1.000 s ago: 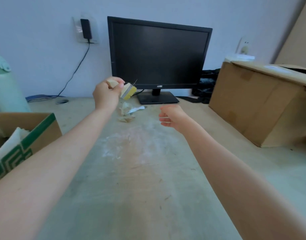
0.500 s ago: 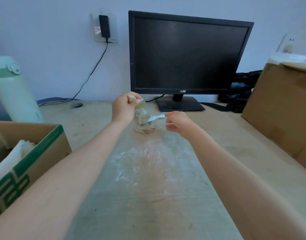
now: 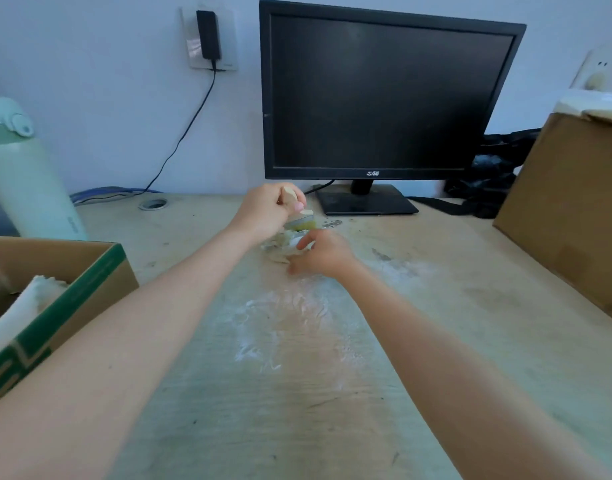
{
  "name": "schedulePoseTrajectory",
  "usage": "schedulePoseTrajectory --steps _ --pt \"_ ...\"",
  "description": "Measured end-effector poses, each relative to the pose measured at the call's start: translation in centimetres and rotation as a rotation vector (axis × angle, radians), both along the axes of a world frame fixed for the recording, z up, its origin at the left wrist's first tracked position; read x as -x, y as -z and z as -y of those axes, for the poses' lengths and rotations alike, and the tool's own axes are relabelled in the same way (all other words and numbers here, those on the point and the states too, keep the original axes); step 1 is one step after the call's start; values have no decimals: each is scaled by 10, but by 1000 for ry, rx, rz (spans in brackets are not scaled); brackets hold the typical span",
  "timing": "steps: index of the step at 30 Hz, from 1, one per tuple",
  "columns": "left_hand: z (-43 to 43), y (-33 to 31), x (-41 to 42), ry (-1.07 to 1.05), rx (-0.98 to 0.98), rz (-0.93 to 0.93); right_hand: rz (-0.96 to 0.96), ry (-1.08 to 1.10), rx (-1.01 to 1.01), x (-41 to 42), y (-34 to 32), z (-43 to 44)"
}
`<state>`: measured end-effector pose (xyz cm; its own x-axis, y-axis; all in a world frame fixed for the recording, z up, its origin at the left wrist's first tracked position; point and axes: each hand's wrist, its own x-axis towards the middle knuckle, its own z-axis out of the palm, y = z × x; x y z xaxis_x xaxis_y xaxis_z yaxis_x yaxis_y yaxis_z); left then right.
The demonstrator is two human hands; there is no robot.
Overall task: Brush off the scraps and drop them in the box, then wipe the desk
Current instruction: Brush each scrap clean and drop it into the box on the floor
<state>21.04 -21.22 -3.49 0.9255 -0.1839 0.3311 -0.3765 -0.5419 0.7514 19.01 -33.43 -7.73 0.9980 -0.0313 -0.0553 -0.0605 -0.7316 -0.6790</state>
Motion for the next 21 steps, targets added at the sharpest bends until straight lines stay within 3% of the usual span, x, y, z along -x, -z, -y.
schedulePoseTrajectory --steps 8,14,21 --pt "-29 -38 2 -116 191 12 94 181 52 -13 4 3" --pt "-53 -54 6 -313 163 80 20 6 131 -16 -4 3" --pt "-34 -19 20 -400 223 1 -69 -14 145 -15 -2 -11"
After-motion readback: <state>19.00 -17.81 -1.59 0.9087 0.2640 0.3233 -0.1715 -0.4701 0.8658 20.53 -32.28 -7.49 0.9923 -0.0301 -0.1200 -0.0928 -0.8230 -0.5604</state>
